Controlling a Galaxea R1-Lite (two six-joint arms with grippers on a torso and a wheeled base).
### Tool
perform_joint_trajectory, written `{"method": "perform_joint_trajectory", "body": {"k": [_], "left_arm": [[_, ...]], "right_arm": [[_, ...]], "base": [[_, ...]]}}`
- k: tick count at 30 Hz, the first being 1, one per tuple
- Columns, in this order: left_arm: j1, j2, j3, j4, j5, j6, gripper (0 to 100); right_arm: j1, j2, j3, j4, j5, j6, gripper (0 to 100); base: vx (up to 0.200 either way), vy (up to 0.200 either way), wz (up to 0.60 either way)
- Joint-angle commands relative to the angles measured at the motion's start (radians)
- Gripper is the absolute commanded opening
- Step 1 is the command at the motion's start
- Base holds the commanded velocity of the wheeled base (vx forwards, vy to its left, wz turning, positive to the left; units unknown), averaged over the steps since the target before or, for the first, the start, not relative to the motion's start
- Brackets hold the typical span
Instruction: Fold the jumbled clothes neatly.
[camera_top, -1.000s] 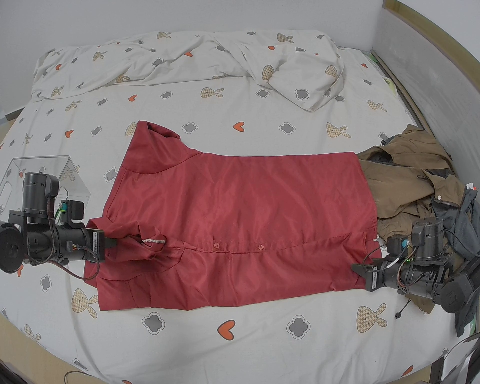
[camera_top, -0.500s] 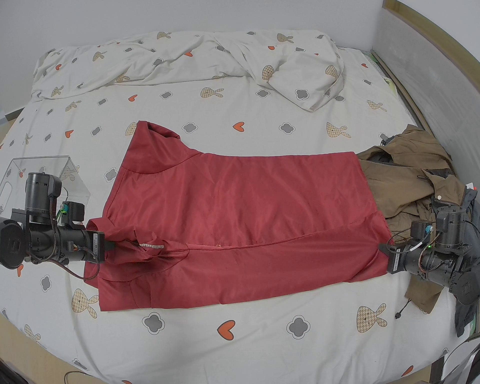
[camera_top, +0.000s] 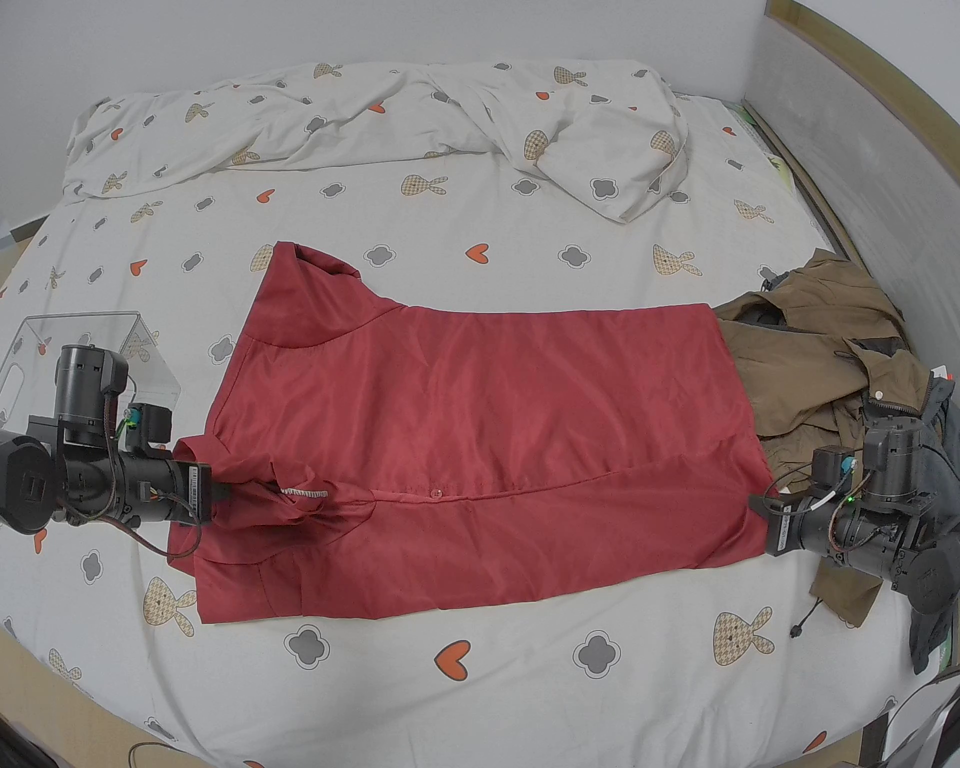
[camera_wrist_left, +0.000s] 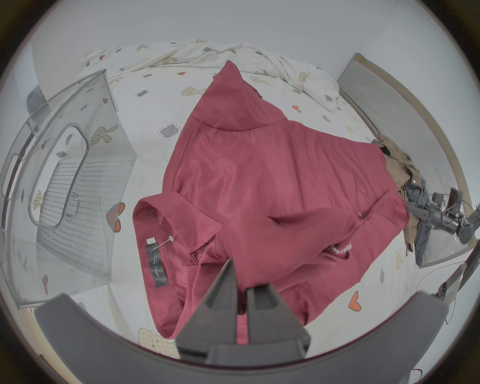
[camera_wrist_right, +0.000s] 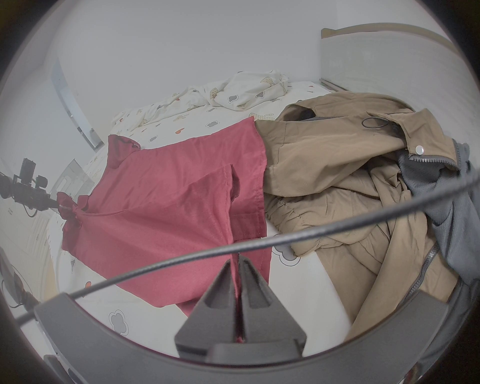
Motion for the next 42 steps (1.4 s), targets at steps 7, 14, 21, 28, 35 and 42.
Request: {"method": "perform_joint_trajectory", "body": {"k": [7,14,21,28,35,42], "left_arm": [[0.001,-0.006,-0.004,-0.001,-0.001,-0.001,0],[0.001,-0.002,-0.004,-0.005,0.002,-0.001,0],[-0.012,-0.006,0.002,-0.008,0.019,-0.001,0],[-0.014,-0.013,0.017,-0.033,0.019,-0.001,100],[-0.02,-0.056,-0.009,-0.111,0.015,-0.046,100],[-0.106,0.059,-0.086,-0.12,0.013,-0.046,100]], "right_arm": [[0.031,0.025,-0.023,-0.002,-0.002,0.003,100],[-0.023,-0.071,-0.049,-0.002,-0.004,0.008,100],[-0.023,-0.147,-0.052,0.004,-0.004,0.016,100],[-0.021,-0.145,-0.049,0.004,-0.004,0.016,100],[-0.015,-0.145,-0.047,0.004,-0.004,0.016,100],[-0.011,-0.14,-0.044,0.004,-0.002,0.016,100]], "base": [[0.0,0.0,0.0],[0.0,0.0,0.0],[0.0,0.0,0.0],[0.0,0.0,0.0],[0.0,0.0,0.0],[0.0,0.0,0.0]]}}
